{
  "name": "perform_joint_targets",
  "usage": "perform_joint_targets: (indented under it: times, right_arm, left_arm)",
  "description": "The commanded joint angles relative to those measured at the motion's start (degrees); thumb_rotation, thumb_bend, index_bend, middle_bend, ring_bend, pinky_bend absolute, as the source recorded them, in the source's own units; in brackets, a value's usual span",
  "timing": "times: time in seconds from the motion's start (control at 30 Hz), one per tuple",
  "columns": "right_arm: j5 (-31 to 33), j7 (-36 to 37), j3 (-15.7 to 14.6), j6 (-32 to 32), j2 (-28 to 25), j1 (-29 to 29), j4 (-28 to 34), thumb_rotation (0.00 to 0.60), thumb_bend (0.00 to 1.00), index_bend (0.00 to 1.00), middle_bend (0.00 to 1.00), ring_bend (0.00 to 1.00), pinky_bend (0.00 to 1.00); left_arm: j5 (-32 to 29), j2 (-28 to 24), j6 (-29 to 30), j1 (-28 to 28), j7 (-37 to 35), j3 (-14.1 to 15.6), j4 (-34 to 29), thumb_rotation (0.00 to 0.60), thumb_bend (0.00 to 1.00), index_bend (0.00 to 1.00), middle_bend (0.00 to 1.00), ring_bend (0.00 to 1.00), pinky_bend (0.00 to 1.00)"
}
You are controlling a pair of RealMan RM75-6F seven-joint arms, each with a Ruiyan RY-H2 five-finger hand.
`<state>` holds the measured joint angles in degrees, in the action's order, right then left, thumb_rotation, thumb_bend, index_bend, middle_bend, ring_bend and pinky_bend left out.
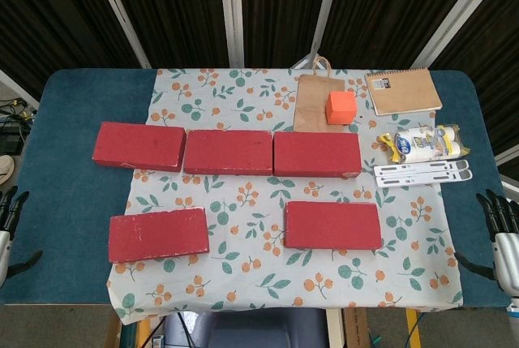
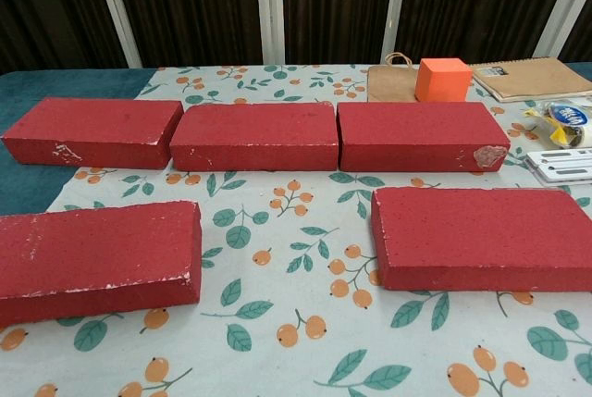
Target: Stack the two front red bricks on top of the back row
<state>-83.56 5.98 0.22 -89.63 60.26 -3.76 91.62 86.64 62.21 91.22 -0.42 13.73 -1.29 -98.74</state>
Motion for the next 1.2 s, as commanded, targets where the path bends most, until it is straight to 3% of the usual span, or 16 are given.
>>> perform_joint_targets:
  times: [0.03, 1.03, 1.2]
  right_arm:
    - [0.07, -0.15, 0.11, 0.33, 0.01, 0.06, 0.08, 0.600, 0.00, 0.00, 0.00, 0.00, 0.00]
    - [-1.46, -0.49, 0.84, 4.82, 0.07, -0.47, 1.68, 0.600, 0.00, 0.00, 0.00, 0.00, 0.00]
    - [-3.51, 0.51, -0.39, 7.26, -0.69, -1.27, 4.09, 0.600, 0.00, 0.00, 0.00, 0.00, 0.00]
  left_arm:
    - [-0.06, 0.00, -0.11, -0.04, -0.07, -0.05, 0.09, 0.600, 0.07, 0.00, 0.00, 0.00, 0.00]
    - [0.86, -0.41, 1.82, 1.26, -0.45, -0.23, -0.57, 0.600, 0.07, 0.00, 0.00, 0.00, 0.00]
    - [0.78, -0.53, 1.85, 1.44, -0.76, -0.24, -0.74, 0.600, 0.07, 0.00, 0.00, 0.00, 0.00]
